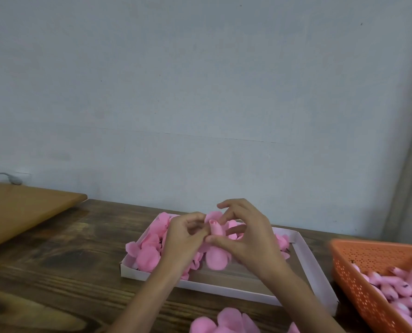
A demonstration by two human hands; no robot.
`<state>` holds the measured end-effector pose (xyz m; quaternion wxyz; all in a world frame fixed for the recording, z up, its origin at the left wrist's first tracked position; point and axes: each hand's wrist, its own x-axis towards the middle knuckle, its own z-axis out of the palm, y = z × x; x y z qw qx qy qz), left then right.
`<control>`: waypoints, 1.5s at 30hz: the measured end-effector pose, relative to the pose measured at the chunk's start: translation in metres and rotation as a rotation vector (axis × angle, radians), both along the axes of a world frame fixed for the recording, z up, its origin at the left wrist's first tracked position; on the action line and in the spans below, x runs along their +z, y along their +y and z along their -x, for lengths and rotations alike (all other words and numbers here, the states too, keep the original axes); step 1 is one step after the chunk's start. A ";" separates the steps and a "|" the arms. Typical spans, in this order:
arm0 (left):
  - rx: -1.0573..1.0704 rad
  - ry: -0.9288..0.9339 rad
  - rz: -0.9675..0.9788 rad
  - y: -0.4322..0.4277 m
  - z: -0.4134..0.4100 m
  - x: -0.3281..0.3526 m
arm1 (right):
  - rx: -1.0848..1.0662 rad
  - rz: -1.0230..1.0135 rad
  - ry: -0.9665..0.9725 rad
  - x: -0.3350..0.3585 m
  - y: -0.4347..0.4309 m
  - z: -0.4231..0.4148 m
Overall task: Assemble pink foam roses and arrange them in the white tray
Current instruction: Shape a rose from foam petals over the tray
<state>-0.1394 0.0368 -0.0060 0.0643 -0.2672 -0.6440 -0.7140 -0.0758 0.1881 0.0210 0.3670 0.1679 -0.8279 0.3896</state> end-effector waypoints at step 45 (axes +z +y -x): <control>-0.077 -0.352 -0.376 -0.002 0.010 -0.003 | 0.109 0.355 -0.264 0.004 0.015 0.002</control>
